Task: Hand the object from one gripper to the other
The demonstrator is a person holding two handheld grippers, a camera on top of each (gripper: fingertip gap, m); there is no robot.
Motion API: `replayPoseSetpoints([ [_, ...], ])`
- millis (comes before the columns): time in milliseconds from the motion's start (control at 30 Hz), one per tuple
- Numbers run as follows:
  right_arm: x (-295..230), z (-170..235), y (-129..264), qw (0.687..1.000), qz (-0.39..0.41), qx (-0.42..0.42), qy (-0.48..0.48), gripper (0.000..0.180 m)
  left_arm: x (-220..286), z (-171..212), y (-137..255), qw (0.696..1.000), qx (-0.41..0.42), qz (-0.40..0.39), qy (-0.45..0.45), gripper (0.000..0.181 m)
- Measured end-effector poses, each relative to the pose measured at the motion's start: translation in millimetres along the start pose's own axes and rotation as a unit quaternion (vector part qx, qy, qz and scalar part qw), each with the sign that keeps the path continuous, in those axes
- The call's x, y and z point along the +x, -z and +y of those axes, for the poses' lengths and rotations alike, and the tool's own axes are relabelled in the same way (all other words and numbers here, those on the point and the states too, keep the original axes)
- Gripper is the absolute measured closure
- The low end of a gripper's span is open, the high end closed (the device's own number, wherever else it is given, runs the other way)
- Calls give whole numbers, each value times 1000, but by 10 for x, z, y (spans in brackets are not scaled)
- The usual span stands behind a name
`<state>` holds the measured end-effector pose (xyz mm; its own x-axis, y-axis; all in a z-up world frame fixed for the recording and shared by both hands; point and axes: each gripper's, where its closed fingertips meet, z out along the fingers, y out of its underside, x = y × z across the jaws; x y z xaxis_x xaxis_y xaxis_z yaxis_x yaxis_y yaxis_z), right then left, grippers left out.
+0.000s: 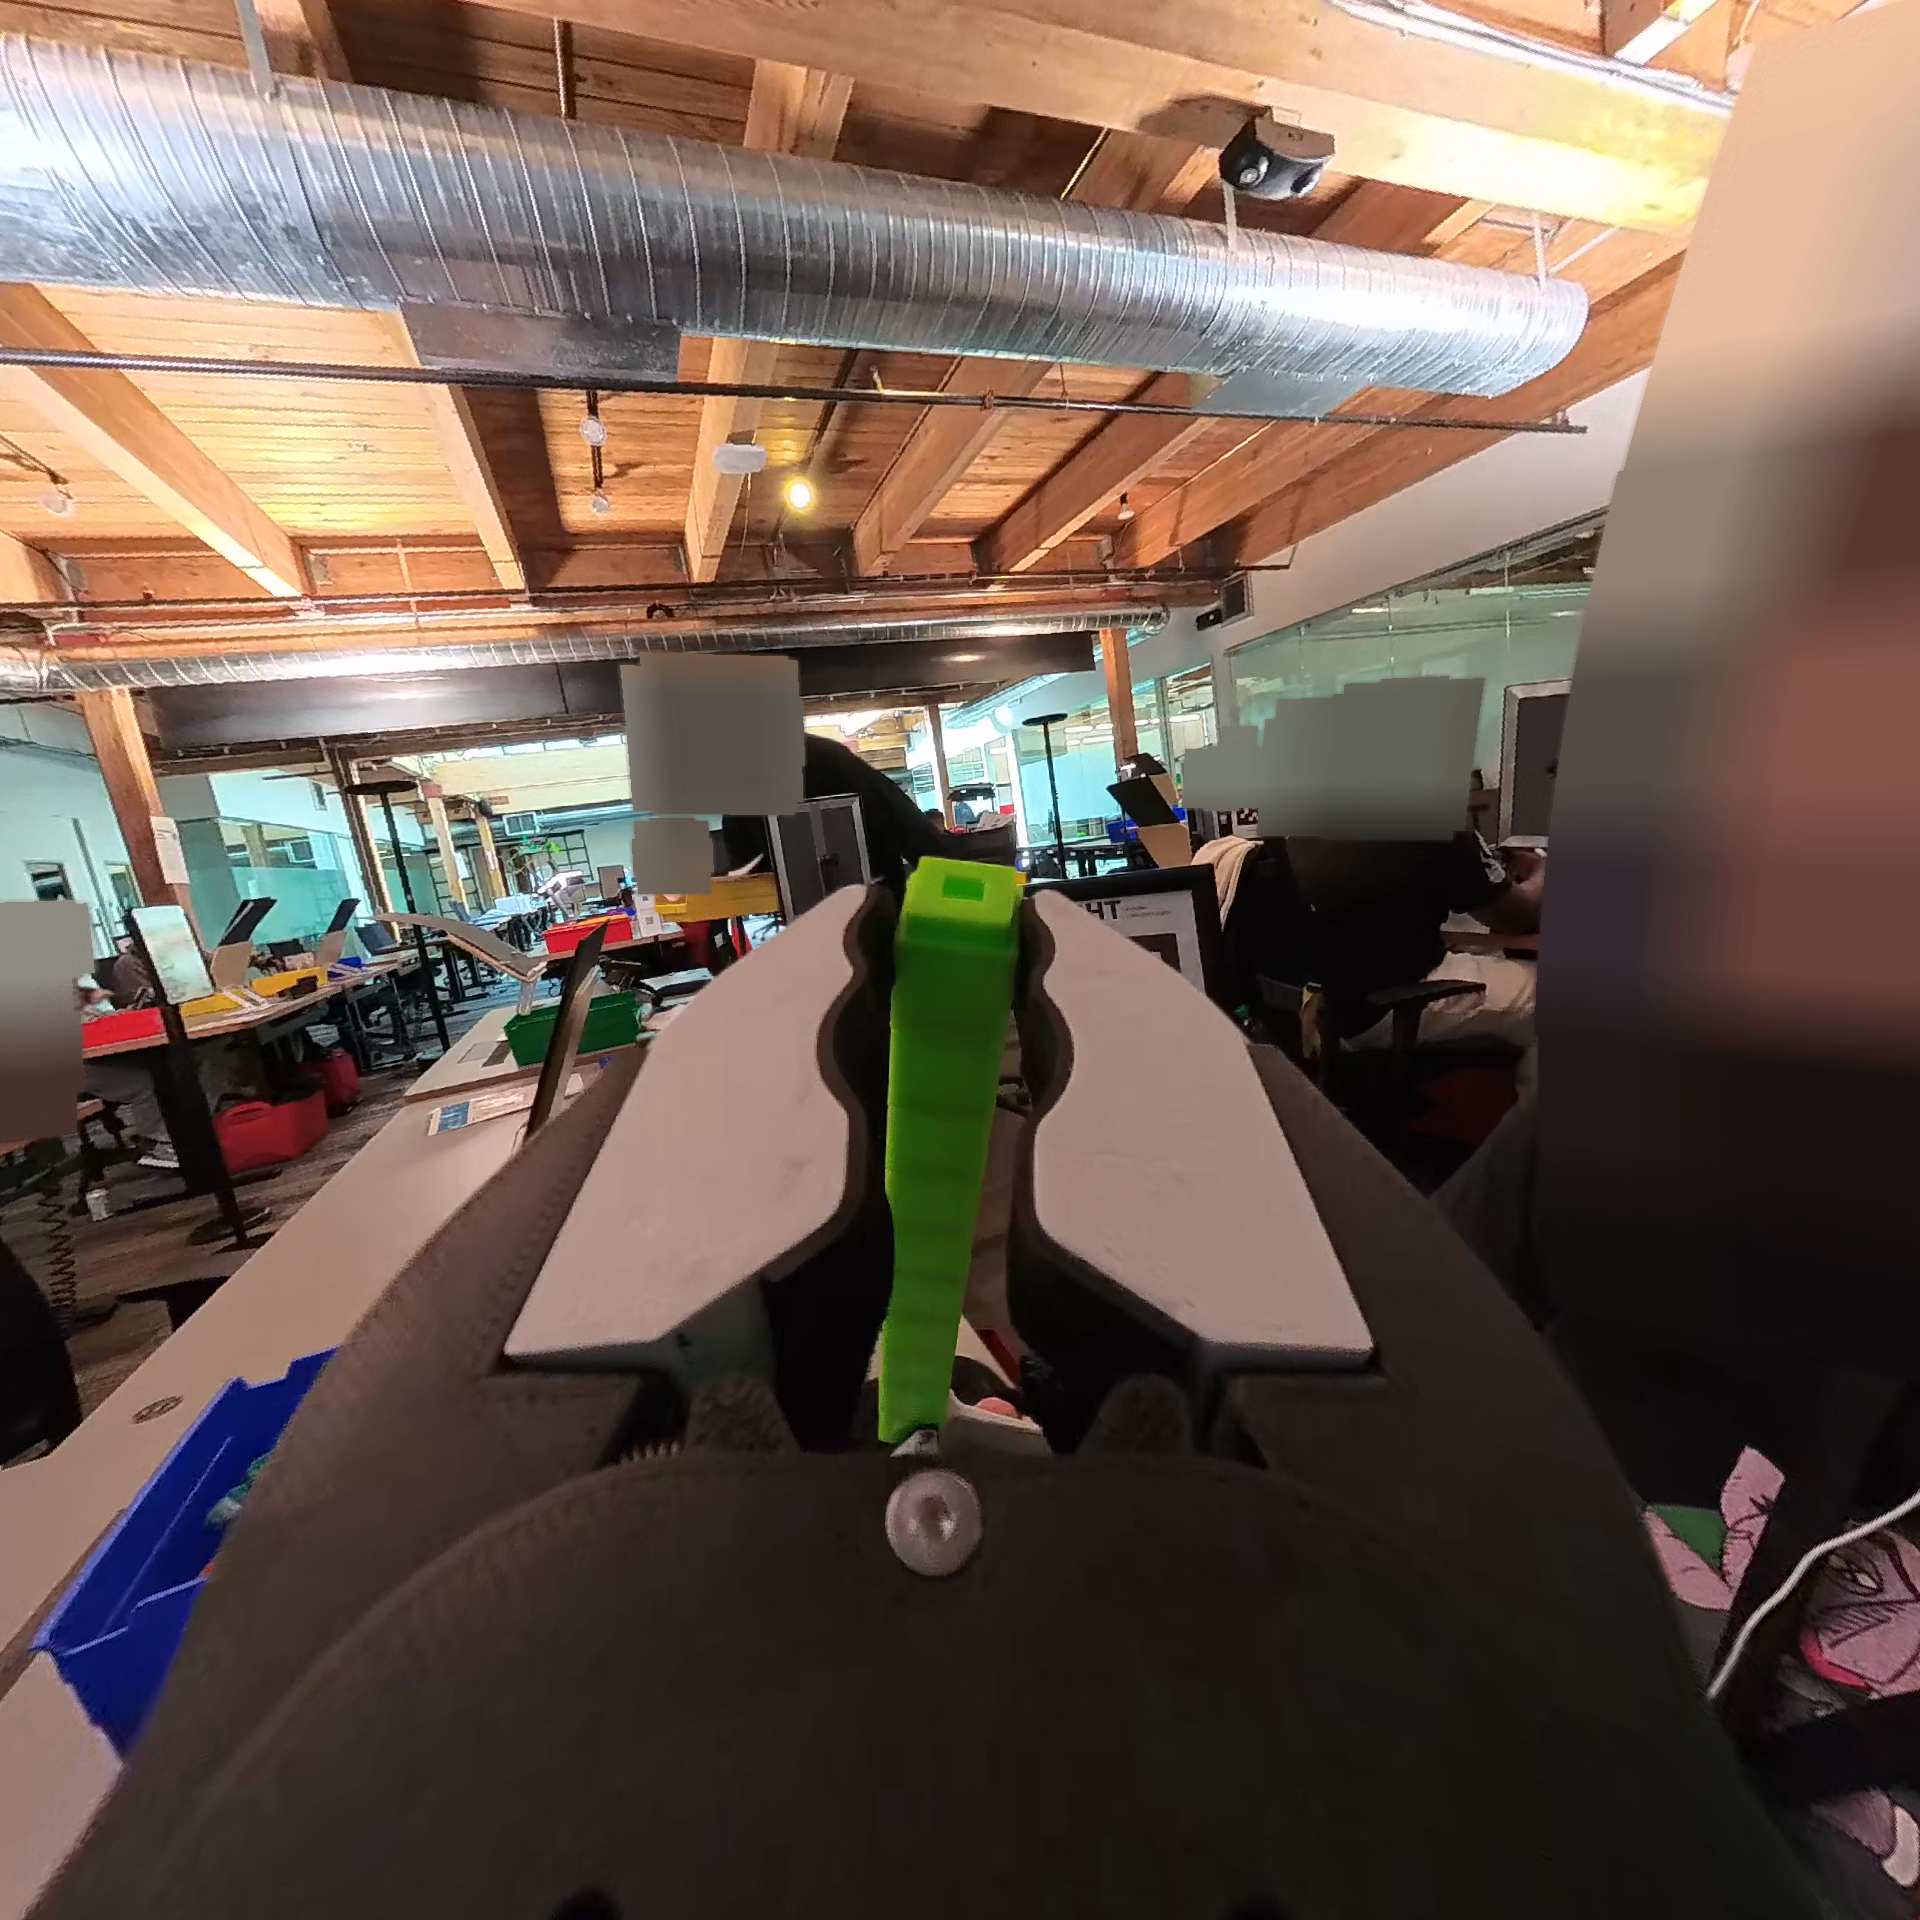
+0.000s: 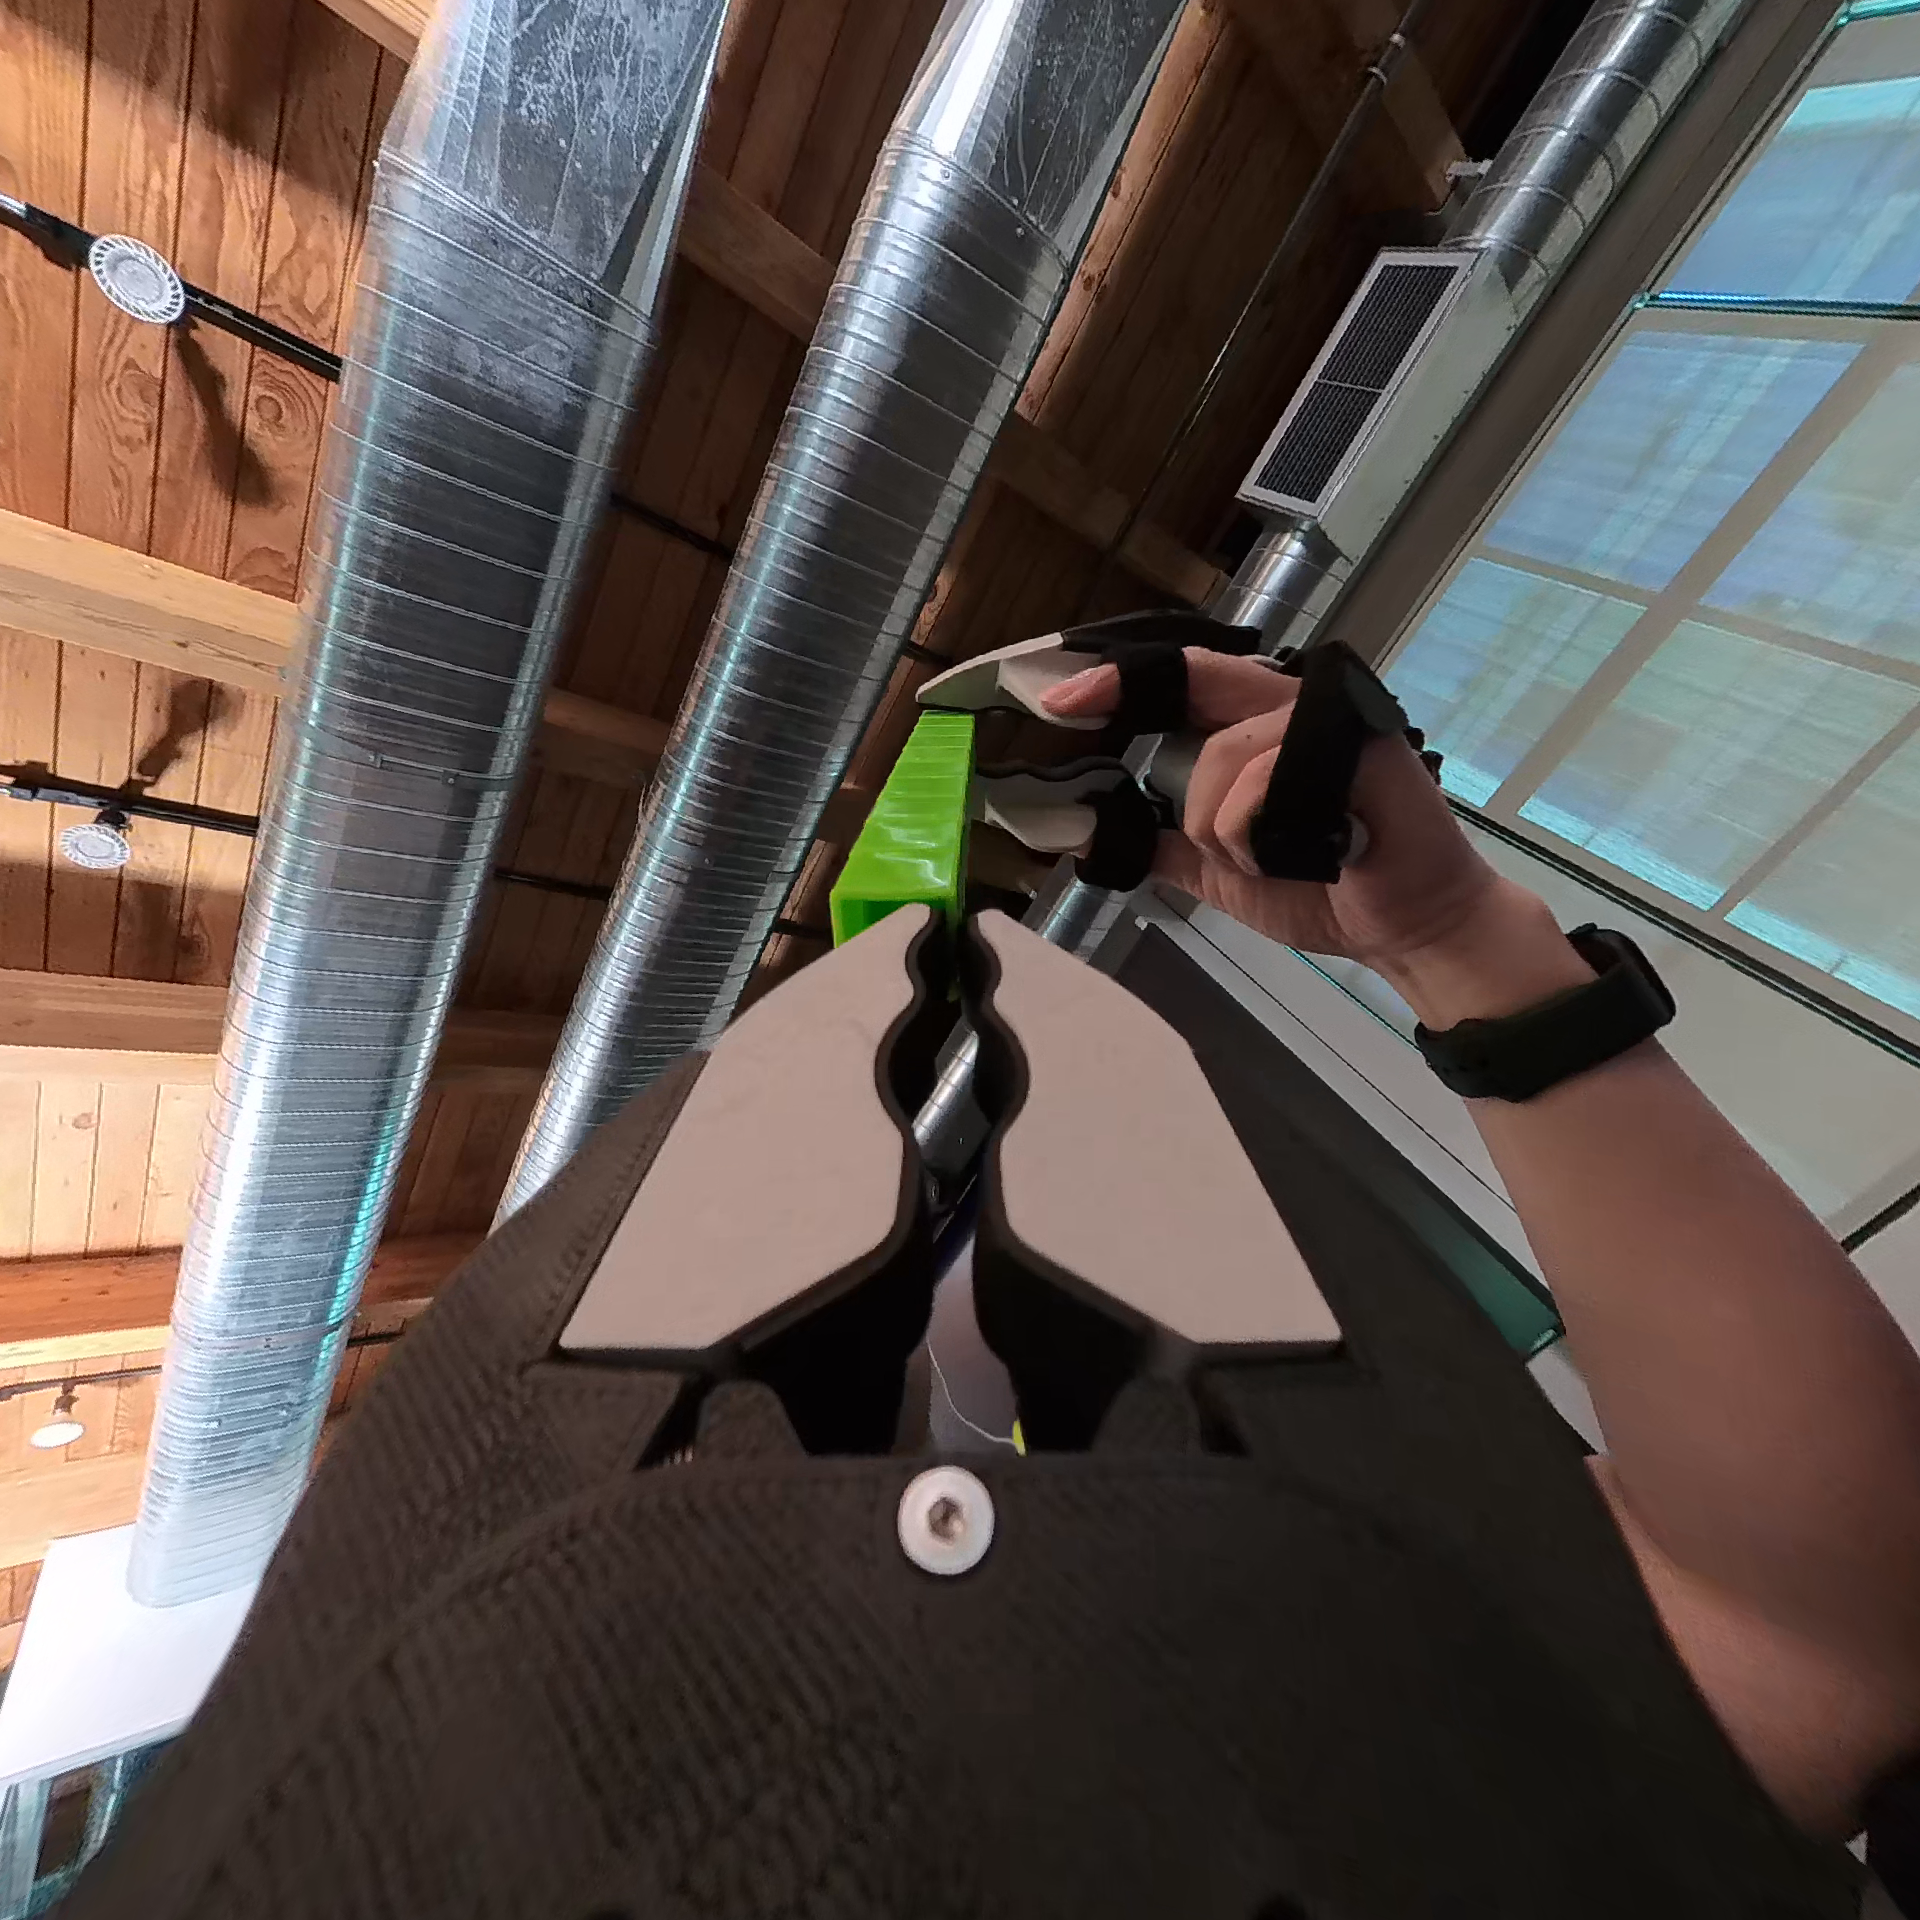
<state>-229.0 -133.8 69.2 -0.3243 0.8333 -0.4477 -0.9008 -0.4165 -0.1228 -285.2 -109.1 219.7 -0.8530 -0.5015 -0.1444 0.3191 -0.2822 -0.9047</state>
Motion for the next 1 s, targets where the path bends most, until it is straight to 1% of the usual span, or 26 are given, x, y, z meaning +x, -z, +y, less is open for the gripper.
replayPoseSetpoints([
  [33,-5,2,-2,1000,0,-1,0,177,6,0,-2,1000,-1,2,4,158],
  [100,-18,4,-7,1000,4,-8,6,177,17,-5,0,1000,-4,2,-2,158],
  [267,-33,71,-117,999,5,-23,27,178,-37,-114,48,999,33,-24,-10,143],
  [333,-48,91,-171,999,-7,-22,26,177,-107,-35,36,999,7,-46,-17,137],
  [400,-73,112,-207,999,-22,-21,22,178,-94,62,-5,999,-13,-32,-2,129],
  [467,-68,118,-224,999,-22,-18,22,178,-48,130,-55,1000,-16,-8,15,131],
  [533,-74,96,-219,999,-22,-10,24,178,-27,215,-103,1000,-22,5,15,148],
  [600,-99,36,-186,999,-23,7,33,178,-41,342,-145,999,-46,4,5,158],
  [667,-104,-31,-139,999,-17,18,38,178,-98,391,-158,998,-58,-12,-6,158],
  [700,-95,-60,-119,999,-8,23,48,177,-128,392,-153,998,-60,-22,-14,158],
  [733,-53,-102,-92,997,16,31,66,172,-166,357,-139,998,-52,-38,-25,159],
  [767,0,-144,-54,994,47,37,88,162,-192,296,-111,997,-40,-52,-37,159],
  [800,61,-178,-3,990,81,35,109,158,-218,233,-74,996,-33,-68,-52,159],
  [867,111,-251,106,978,130,33,158,158,-268,126,20,988,-34,-106,-103,159],
  [933,110,-354,208,960,176,40,214,158,-307,34,115,973,-46,-148,-173,159],
  [1000,76,-418,254,933,219,27,284,158,-368,0,196,942,-79,-198,-258,159],
])
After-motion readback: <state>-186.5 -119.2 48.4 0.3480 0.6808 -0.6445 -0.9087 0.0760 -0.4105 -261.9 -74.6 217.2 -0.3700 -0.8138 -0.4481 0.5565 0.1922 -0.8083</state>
